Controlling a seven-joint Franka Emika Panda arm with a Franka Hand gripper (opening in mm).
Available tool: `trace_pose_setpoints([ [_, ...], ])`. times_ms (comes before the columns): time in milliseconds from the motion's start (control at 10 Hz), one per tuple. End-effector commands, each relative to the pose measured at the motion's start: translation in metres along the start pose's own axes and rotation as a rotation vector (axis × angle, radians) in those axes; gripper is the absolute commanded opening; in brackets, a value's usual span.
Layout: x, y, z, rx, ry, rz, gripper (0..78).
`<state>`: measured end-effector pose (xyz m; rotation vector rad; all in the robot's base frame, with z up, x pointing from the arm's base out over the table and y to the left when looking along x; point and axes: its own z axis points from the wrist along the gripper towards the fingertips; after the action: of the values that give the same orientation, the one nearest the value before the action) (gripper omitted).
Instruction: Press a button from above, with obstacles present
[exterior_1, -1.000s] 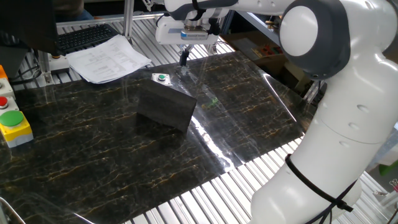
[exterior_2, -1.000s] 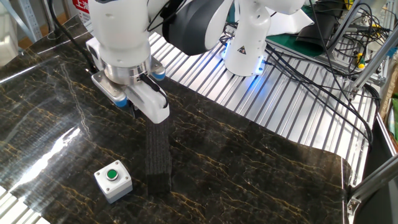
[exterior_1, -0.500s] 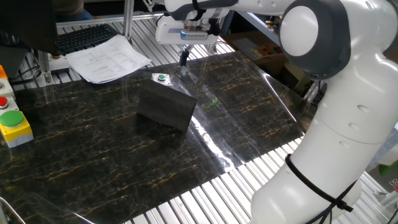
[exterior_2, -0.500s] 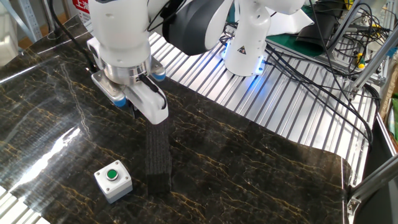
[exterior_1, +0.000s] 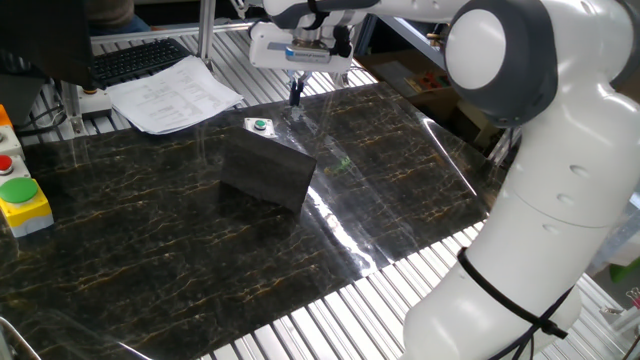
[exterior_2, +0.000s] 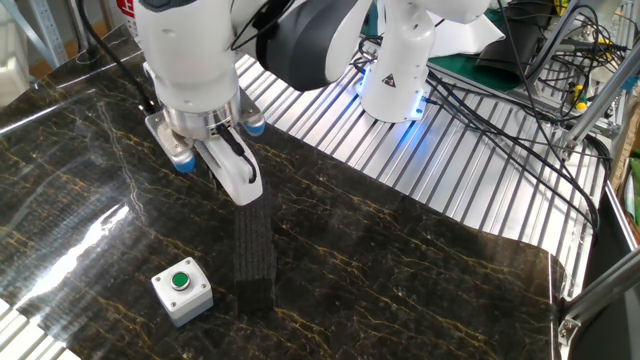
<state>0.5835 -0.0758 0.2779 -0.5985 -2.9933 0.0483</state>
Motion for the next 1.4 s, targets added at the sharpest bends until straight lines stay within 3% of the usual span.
trace_pose_setpoints([
  [100, -0.001, 0.0, -0.002, -0.01, 0.007, -0.011, 0.0],
  [900, -0.052, 0.002, 0.039, -0.004, -0.014, -0.027, 0.0],
  [1400, -0.066, 0.0, 0.054, -0.004, -0.013, -0.029, 0.0],
])
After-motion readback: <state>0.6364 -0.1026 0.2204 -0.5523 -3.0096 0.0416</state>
